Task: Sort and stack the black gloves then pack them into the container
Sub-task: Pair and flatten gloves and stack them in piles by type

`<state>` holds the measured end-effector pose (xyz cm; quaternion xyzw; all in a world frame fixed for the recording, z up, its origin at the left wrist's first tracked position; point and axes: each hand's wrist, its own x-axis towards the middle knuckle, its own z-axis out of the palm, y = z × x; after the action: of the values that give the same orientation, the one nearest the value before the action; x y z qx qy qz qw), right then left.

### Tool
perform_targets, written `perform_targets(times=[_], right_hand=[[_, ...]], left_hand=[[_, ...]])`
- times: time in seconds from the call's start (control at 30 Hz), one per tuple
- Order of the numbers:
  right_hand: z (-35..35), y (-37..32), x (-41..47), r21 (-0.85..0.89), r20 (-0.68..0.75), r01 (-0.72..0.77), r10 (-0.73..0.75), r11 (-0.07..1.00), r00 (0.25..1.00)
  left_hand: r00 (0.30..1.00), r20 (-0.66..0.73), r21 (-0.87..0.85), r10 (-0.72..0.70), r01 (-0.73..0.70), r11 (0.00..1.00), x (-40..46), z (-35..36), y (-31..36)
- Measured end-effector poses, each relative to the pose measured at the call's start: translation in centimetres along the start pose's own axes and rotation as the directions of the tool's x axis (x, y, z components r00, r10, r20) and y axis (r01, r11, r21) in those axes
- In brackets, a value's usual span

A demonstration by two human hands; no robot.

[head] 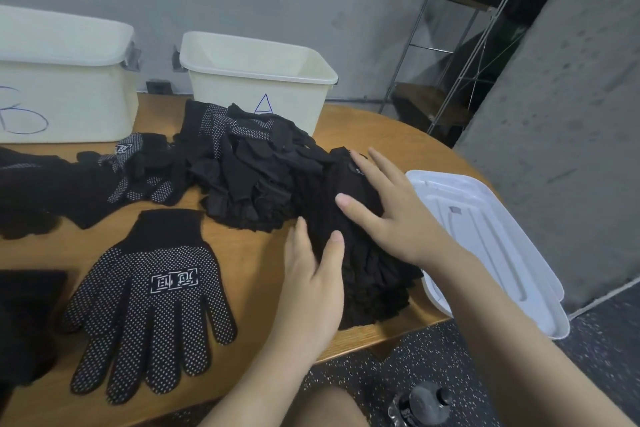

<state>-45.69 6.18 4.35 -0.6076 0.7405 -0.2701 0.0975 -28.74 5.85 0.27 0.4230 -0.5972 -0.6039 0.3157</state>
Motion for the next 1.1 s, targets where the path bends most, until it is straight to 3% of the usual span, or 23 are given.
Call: perform_targets(times=[0.2,0.67,0.93,1.1], right_hand=[[-0.5,0.6,0.0,-0.018,0.140,-0.027,0.029,0.999,0.990],[-1.4,3.9,0.3,-0.127,0.189,-0.034,0.058,0.991,0.980],[-1.5,3.9,-0.1,-0.128,0.167,-0.045,0.066,0.991,0.984],[-3.5,1.7,-0.1,-0.291,0.088,-0.028,0.056,0.956,0.995]], left_hand=[[0.996,0.084,-0.040,0.000,0.003,0.999,0.3,1.8,0.0],[0.978,0.204,-0.037,0.041,-0.035,0.999,2.1,4.2,-0.1],[0.981,0.185,0.000,0.051,-0.052,0.999,2.1,4.1,-0.3],[0.984,0.147,0.045,0.097,-0.105,0.993,0.8,2.3,0.4]])
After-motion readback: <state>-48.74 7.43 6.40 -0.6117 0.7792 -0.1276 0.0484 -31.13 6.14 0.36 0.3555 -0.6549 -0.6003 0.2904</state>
